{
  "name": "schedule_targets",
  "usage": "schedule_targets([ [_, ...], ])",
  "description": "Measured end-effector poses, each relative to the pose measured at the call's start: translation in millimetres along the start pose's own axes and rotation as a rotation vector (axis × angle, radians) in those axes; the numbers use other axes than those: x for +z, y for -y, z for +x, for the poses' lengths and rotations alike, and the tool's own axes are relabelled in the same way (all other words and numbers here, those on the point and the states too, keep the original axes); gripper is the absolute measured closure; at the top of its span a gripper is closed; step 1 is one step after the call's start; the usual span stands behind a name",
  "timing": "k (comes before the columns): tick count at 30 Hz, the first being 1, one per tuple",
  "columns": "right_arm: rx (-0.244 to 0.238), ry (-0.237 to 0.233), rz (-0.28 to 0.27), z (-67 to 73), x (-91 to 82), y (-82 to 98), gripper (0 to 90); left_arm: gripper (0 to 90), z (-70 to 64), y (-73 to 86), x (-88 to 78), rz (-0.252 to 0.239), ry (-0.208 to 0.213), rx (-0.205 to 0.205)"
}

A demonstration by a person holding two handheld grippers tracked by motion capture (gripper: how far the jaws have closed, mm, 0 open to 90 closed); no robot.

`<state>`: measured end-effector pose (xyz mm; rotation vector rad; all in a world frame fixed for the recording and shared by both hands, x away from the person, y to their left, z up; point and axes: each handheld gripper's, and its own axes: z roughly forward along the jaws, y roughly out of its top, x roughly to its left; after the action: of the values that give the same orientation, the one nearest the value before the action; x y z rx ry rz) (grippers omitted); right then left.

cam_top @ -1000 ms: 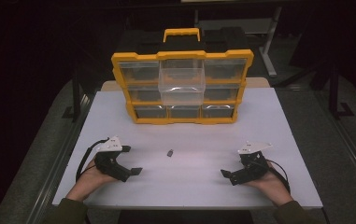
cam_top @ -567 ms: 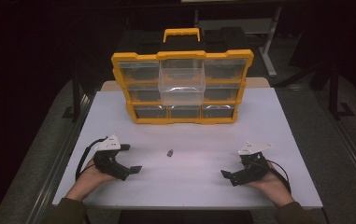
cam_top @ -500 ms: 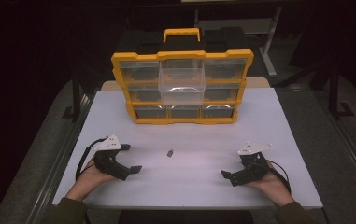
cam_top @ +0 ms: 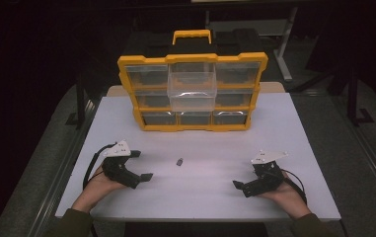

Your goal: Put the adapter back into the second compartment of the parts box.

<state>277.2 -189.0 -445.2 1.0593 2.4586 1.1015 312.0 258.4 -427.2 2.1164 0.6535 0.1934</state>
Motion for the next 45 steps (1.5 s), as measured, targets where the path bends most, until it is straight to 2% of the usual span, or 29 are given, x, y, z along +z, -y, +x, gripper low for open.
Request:
schedule_targets([
  [22,0.000,-0.017,0.000,0.5,0.9,-0.7,0.1,0.0,-1.9,-8.9,8.0,-0.020,0.006,0.008],
  [45,0.006,-0.029,-0.008,0.9,0.1,-1.1,0.0,0.0,-6.1,-22.5,19.4,-0.018,0.038,0.003],
])
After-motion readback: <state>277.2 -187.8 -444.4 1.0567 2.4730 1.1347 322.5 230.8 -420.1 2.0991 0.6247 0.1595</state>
